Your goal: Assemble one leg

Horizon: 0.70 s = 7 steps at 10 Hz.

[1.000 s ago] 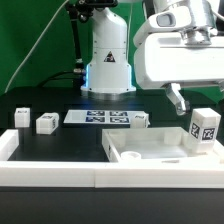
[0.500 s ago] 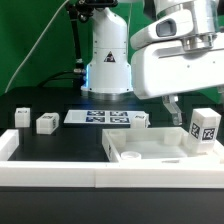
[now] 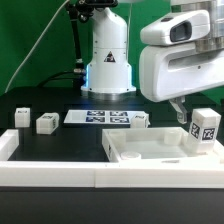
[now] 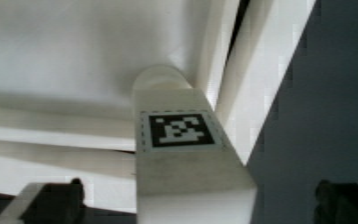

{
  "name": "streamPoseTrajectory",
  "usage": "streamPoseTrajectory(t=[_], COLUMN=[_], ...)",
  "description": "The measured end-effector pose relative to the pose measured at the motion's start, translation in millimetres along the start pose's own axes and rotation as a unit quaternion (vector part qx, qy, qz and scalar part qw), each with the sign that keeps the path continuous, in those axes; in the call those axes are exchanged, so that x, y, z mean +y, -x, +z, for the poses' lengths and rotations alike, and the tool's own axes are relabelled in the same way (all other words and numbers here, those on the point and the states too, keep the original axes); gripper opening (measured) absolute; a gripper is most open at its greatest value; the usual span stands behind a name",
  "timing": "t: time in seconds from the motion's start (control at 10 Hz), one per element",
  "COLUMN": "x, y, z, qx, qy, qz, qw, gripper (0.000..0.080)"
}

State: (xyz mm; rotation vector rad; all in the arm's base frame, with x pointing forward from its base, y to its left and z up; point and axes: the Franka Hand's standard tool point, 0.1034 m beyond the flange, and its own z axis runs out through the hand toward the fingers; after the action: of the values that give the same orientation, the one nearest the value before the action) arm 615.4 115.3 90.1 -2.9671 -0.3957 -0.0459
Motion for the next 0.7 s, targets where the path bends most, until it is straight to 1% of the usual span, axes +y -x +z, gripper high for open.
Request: streamPoseTrajectory(t=[0.1,0.2,0.3,0.4,0.6,0.7], x=[-0.7,0.5,2.1,0.4,0.8,1.0], y=[1.9,-0.9,-2.0,-2.1,-2.1,-2.3], z=[3.7,4.8,4.5,4.7,4.8,4.5], qx=[-0.002,0.007,0.011,0.011,0.011,0.012], qy=[0.005,0.008,0.009,0.009,0.008,0.008], qz=[0.027,0.026,0.020,0.020,0.021,0.021], qw=[1.000,1.000,1.000,1.000,1.000,1.000], gripper=[0.0649,0.0649,0.0649,0.0649,0.0382,0.0295])
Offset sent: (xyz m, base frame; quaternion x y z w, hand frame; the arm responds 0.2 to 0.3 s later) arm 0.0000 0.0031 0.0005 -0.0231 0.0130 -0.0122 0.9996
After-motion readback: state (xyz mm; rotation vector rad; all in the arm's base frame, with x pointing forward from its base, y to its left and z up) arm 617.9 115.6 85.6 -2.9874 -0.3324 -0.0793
